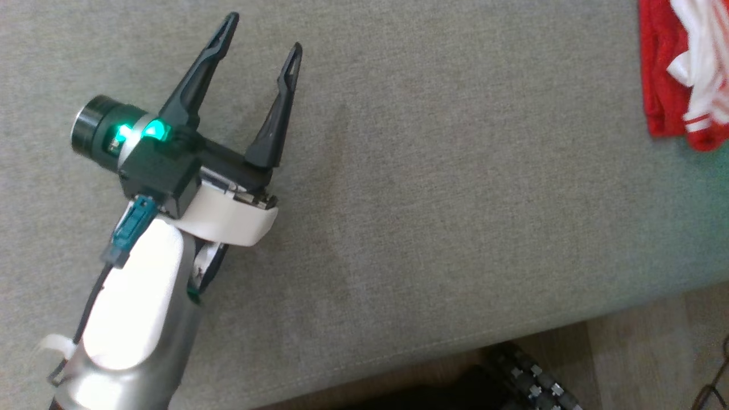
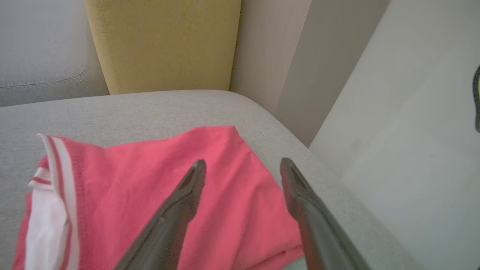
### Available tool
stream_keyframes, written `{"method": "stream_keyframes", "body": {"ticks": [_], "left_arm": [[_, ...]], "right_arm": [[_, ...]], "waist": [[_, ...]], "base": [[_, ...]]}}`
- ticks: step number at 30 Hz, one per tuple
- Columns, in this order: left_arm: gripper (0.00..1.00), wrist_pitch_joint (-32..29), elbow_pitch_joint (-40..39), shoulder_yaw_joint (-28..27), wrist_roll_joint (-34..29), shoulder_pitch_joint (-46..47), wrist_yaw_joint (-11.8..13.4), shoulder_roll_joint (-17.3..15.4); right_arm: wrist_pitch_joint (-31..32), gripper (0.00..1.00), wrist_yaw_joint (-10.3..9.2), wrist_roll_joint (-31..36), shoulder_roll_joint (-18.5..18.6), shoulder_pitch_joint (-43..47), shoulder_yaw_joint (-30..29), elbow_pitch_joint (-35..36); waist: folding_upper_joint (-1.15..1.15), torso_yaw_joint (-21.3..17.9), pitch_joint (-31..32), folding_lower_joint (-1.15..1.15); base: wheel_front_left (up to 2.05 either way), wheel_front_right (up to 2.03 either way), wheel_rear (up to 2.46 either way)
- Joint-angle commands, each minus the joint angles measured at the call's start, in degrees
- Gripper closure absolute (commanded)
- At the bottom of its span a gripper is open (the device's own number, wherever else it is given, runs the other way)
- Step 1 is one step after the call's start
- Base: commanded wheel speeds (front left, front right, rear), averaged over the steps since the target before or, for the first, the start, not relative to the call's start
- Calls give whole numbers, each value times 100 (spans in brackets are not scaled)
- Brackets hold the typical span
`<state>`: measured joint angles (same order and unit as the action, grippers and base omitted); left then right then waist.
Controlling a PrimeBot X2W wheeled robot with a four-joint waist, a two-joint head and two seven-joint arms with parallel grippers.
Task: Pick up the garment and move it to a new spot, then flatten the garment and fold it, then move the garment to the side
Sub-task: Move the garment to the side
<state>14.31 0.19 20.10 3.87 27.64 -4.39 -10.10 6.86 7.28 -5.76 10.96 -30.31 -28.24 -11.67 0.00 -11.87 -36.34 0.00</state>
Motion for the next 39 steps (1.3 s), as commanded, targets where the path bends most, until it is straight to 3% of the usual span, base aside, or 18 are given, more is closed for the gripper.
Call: {"method": "stream_keyframes", "body": {"ticks": [1,8,17,26,39], "left_arm": [[0,50,-177,-135,35,-43,58,-63],[0,65,-52,-242,133,-407,225,-36],[0,68,-164,-610,317,-1065,562,46],[0,68,-253,-1037,496,-1704,741,55],[0,65,158,-1042,527,-2447,694,-46]], "right_arm": [[-67,0,21,36,77,165,52,251],[-832,0,21,-71,-300,1149,1060,1185],[-1327,0,21,-231,-706,2037,2342,1803],[-1190,0,21,-256,-800,2503,2572,1826],[-811,0,21,-370,-807,3270,2655,1776]], "waist": [[0,34,101,0],[0,239,682,0],[0,789,1440,0],[0,1283,2047,0],[0,1203,2988,0]], "base": [[0,0,0],[0,0,0],[0,0,0],[0,0,0],[0,0,0]]}}
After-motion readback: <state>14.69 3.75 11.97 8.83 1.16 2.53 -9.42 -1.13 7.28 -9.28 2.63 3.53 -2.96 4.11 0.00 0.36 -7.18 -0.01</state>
